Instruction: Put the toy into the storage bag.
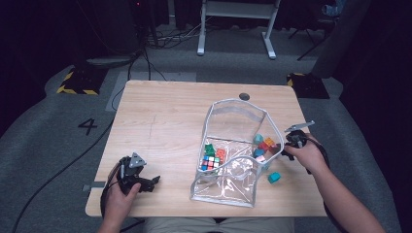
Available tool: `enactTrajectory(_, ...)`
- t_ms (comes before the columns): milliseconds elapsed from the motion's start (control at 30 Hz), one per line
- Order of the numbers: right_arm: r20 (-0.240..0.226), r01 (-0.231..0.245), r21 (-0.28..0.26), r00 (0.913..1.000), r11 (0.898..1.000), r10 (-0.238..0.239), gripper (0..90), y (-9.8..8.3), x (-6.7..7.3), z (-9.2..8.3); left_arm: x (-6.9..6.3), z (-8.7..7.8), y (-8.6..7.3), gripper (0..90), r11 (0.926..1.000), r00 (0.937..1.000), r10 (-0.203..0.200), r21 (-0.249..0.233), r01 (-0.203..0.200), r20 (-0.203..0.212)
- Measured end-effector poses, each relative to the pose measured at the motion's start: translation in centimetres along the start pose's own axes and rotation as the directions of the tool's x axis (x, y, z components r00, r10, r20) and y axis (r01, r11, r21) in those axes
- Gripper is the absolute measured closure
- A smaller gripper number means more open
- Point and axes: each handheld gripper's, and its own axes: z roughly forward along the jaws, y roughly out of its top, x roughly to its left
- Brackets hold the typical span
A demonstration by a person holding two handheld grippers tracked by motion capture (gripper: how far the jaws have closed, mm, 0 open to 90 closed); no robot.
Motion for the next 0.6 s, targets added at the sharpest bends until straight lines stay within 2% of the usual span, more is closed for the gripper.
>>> enactTrajectory(267,-0.003,-0.001,-0.020,1.0000,1.000,0.001,68.8,0.3,0.0,-2.0,0.0,0.0,0.0,0.0,1.0000,1.0000,0.000,0.000,0.000,0.000)
enactTrajectory(600,0.002,-0.007,-0.069,1.0000,0.998,0.007,68.8,1.5,-0.1,-5.7,0.0,0.0,0.0,0.0,1.0000,1.0000,0.000,0.000,0.000,0.000)
